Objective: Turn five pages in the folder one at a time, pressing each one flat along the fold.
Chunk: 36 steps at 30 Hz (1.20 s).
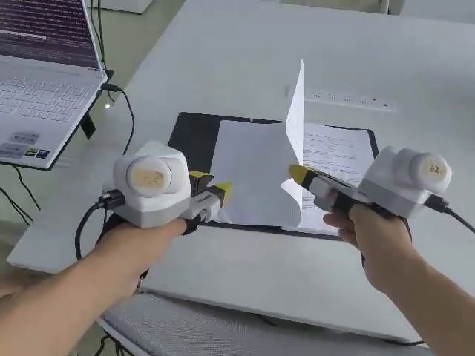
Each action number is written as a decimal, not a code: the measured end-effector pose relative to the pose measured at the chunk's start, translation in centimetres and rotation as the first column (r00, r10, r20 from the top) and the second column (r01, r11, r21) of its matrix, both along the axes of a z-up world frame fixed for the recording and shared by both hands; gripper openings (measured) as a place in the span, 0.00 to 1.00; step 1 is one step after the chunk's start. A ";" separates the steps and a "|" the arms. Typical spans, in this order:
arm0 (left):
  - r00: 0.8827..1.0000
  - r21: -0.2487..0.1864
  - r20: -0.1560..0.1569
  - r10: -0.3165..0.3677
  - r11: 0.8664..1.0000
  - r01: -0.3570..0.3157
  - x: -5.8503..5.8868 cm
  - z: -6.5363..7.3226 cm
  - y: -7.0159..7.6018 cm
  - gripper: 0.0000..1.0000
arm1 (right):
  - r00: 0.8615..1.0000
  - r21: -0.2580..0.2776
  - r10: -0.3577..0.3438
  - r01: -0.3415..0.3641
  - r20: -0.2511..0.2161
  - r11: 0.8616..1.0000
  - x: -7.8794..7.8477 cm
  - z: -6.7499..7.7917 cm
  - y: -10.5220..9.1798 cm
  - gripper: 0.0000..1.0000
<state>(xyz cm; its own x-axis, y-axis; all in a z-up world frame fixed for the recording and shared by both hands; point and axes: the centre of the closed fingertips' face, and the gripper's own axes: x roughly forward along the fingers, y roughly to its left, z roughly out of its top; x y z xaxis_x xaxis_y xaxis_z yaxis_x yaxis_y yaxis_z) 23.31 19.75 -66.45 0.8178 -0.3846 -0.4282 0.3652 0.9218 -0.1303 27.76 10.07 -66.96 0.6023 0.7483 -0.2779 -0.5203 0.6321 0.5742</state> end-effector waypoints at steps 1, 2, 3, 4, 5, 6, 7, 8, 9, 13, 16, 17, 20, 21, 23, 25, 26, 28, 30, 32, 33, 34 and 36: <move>1.000 0.006 -0.001 0.006 1.000 -0.006 -0.3 0.0 0.7 0.18 | 1.000 -0.007 0.009 -0.009 -0.006 1.000 0.0 -0.3 0.6 0.00; 1.000 0.011 -0.001 0.013 1.000 -0.013 -0.4 0.1 1.2 0.18 | 1.000 -0.011 0.016 -0.016 -0.011 1.000 0.0 -0.6 1.0 0.00; 1.000 0.009 -0.001 0.021 1.000 -0.021 -0.6 0.1 1.6 0.18 | 0.999 -0.014 0.026 -0.027 -0.018 1.000 -0.1 -0.8 1.5 0.00; 0.999 0.002 0.001 0.033 0.999 -0.033 -0.9 0.2 2.3 0.17 | 0.999 -0.024 0.035 -0.036 -0.023 0.999 -0.1 -1.2 2.1 0.00; 0.999 0.001 0.003 0.040 0.999 -0.040 -1.0 0.2 2.6 0.18 | 0.998 -0.032 0.048 -0.049 -0.032 0.998 -0.2 -1.6 2.7 0.00; 0.999 0.004 -0.001 0.046 0.999 -0.046 -1.3 0.1 3.1 0.18 | 0.998 -0.033 0.056 -0.057 -0.035 0.998 -0.3 -1.8 3.2 0.00; 0.999 0.006 -0.005 0.050 0.999 -0.050 -1.5 0.0 3.4 0.17 | 0.997 -0.038 0.061 -0.062 -0.038 0.997 -0.3 -2.0 3.6 0.00; 0.998 0.004 -0.007 0.059 0.998 -0.059 -1.7 0.0 3.8 0.17 | 0.997 -0.053 0.071 -0.073 -0.043 0.996 -0.3 -2.3 4.2 0.00; 0.998 0.002 -0.003 0.064 0.998 -0.064 -1.9 0.1 4.1 0.17 | 0.996 -0.056 0.076 -0.078 -0.048 0.995 -0.3 -2.5 4.5 0.00; 0.997 -0.002 -0.007 0.081 0.997 -0.081 -2.4 0.0 5.0 0.17 | 0.992 -0.078 0.105 -0.111 -0.076 0.991 -0.4 -3.6 6.3 0.00; 0.996 -0.005 -0.016 0.090 0.996 -0.090 -3.0 -0.3 5.6 0.17 | 0.987 -0.108 0.131 -0.141 -0.094 0.984 -0.3 -4.8 7.2 0.00; 0.996 -0.006 -0.018 0.092 0.996 -0.092 -3.1 -0.3 5.7 0.17 | 0.985 -0.110 0.137 -0.148 -0.102 0.983 -0.5 -5.1 7.6 0.00; 0.995 -0.006 -0.026 0.099 0.995 -0.099 -3.4 -0.7 6.2 0.16 | 0.981 -0.129 0.153 -0.169 -0.121 0.977 -0.5 -6.0 8.2 0.00; 0.994 -0.009 -0.027 0.104 0.994 -0.105 -3.4 -0.9 6.4 0.17 | 0.979 -0.133 0.159 -0.176 -0.131 0.975 -0.8 -6.2 8.6 0.00; 0.993 -0.010 -0.035 0.111 0.994 -0.112 -3.5 -1.2 6.8 0.16 | 0.975 -0.153 0.173 -0.194 -0.140 0.969 -1.4 -6.5 9.3 0.00; 0.992 -0.008 -0.039 0.119 0.993 -0.119 -3.7 -1.5 7.2 0.16 | 0.970 -0.162 0.181 -0.207 -0.159 0.965 -1.9 -6.9 9.8 0.00; 0.992 -0.008 -0.042 0.120 0.993 -0.121 -3.8 -1.6 7.3 0.16 | 0.968 -0.166 0.184 -0.212 -0.171 0.963 -1.7 -7.5 9.9 0.00; 0.990 -0.005 -0.047 0.134 0.991 -0.135 -4.0 -1.9 7.9 0.16 | 0.964 -0.191 0.195 -0.229 -0.182 0.955 -1.3 -8.7 10.2 0.00; 0.988 -0.007 -0.057 0.141 0.990 -0.142 -4.4 -2.3 8.3 0.16 | 0.959 -0.193 0.196 -0.236 -0.205 0.952 -1.0 -9.8 10.5 0.00; 0.987 -0.001 -0.067 0.148 0.989 -0.149 -4.8 -2.7 8.6 0.16 | 0.956 -0.210 0.204 -0.248 -0.212 0.946 -0.7 -10.8 10.9 0.00; 0.986 0.000 -0.071 0.151 0.989 -0.151 -4.9 -2.8 8.7 0.16 | 0.954 -0.215 0.204 -0.251 -0.219 0.944 -0.6 -11.1 11.0 0.00; 0.985 0.002 -0.076 0.156 0.988 -0.156 -5.1 -3.0 8.9 0.16 | 0.953 -0.219 0.205 -0.254 -0.223 0.942 -0.4 -11.5 11.2 0.00; 0.984 0.003 -0.081 0.158 0.987 -0.158 -5.3 -3.2 9.1 0.16 | 0.952 -0.225 0.204 -0.255 -0.228 0.940 -0.2 -12.0 11.2 0.00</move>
<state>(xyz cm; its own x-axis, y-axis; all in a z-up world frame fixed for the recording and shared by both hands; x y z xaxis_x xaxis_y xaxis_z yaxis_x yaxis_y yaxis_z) 18.05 28.80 -69.66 0.8311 -0.2550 -0.4942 0.2033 0.9665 -0.1567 27.58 21.29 -78.93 0.3356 0.7508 -0.5690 -0.5596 0.6448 0.5207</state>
